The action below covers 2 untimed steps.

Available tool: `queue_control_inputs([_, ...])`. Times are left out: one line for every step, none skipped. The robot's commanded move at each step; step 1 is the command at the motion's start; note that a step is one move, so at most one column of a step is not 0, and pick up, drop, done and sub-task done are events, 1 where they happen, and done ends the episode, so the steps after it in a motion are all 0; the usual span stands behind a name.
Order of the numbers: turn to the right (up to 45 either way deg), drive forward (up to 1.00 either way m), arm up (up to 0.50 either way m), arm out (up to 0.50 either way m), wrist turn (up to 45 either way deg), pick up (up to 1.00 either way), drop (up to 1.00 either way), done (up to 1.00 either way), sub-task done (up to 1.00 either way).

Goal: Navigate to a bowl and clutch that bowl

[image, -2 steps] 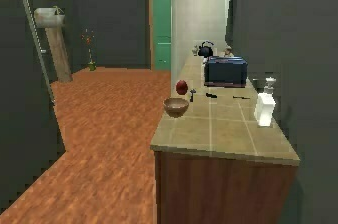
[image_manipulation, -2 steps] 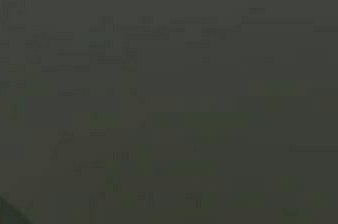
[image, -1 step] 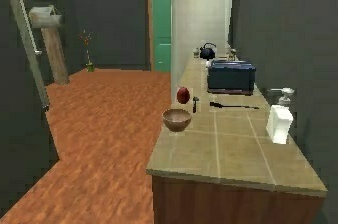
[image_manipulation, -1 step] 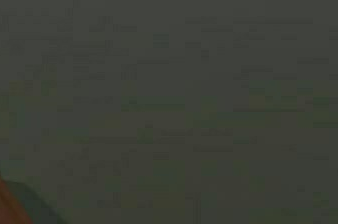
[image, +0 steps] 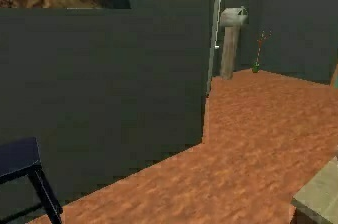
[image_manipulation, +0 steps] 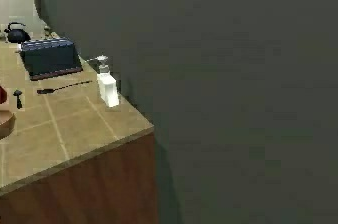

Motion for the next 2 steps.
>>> queue_control_inputs([-39.0, 0.00, 0.00, 0.00, 0.0, 0.00, 0.00, 0.00, 0.00])
queue_control_inputs([0.0, 0.00, 0.50, 0.00, 0.0, 0.00, 0.00, 0.00, 0.00])
